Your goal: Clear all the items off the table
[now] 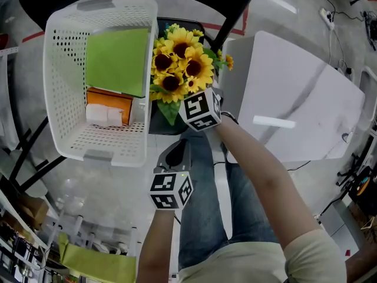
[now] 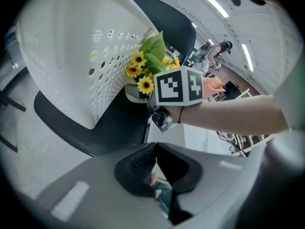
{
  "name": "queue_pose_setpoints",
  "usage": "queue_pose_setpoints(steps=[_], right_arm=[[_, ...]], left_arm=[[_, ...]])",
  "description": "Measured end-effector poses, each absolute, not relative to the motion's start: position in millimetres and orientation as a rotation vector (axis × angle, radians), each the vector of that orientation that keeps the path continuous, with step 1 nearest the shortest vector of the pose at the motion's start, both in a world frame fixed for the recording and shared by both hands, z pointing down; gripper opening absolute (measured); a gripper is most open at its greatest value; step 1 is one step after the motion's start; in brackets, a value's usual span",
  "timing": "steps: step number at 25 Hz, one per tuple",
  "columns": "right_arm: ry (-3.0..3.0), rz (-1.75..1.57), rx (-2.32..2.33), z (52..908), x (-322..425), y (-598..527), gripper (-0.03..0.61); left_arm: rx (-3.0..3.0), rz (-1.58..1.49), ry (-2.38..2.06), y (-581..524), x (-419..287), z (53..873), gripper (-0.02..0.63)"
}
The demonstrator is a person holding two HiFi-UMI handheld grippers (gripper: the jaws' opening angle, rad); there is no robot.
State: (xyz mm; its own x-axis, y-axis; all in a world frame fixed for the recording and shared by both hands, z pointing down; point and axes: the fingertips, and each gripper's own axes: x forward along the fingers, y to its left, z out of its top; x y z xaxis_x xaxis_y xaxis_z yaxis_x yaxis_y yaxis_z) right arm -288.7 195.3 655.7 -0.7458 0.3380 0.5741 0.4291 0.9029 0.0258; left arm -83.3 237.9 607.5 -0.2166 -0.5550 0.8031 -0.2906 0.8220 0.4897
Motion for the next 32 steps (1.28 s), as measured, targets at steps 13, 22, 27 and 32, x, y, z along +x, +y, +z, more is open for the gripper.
queue_pose_setpoints(steps=[13,22,27,32], right_arm=[[-2.458,-0.133,-0.58,658.2,-277.8,197.4,0.597],[-2.478,-0.104,-0.585,648.8,-268.2,191.2,0.597],[-2.464,-0.064,-0.587,645.0,-258.6,185.8,0.597],[-2.457,-0.046,-0.601,640.8,-250.8,183.2,0.597]], left_arm=[[0.643,-0.28,-1.819,235.5,-85.3,607.5,0.009],[0.657,-0.275,-1.82,226.7,-80.6,606.5,0.009],[0.664,-0.269,-1.828,221.9,-80.7,603.7,0.009],[0.661,-0.269,-1.842,222.4,-84.2,601.9,0.009]])
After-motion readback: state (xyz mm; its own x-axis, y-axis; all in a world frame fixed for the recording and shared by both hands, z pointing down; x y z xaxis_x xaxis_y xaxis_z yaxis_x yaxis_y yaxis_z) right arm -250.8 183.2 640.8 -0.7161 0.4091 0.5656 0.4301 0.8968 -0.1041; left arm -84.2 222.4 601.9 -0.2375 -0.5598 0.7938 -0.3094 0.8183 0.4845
